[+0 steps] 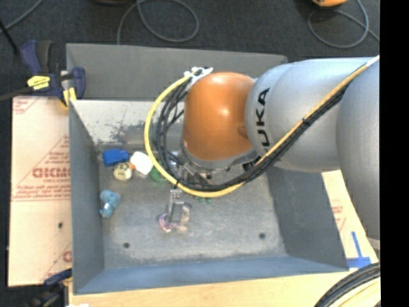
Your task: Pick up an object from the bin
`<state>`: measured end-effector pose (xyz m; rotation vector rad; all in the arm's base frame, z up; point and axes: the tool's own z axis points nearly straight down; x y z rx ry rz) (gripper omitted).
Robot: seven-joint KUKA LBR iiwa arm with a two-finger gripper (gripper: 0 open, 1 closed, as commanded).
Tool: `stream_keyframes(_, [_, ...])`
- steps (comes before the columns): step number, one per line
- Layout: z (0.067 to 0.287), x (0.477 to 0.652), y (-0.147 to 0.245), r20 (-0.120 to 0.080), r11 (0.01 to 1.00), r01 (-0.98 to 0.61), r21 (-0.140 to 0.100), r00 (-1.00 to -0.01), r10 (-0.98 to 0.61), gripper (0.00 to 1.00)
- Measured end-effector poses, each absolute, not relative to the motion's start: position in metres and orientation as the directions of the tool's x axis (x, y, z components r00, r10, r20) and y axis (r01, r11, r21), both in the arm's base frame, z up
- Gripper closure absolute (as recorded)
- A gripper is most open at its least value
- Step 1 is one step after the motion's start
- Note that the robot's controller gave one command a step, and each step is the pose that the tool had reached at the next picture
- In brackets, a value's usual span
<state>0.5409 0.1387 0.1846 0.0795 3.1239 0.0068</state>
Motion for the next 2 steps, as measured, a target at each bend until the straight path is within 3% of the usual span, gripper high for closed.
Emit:
stream_keyframes(1, [0.153, 0.517, 0.105, 0.006, 0.993, -0.115, 0.001, -0.993, -0.115, 0.0])
stream_keyframes(2, [0.128, 0.524, 0.086, -0.015, 0.988, -0.157, 0.001, -0.988, -0.157, 0.0])
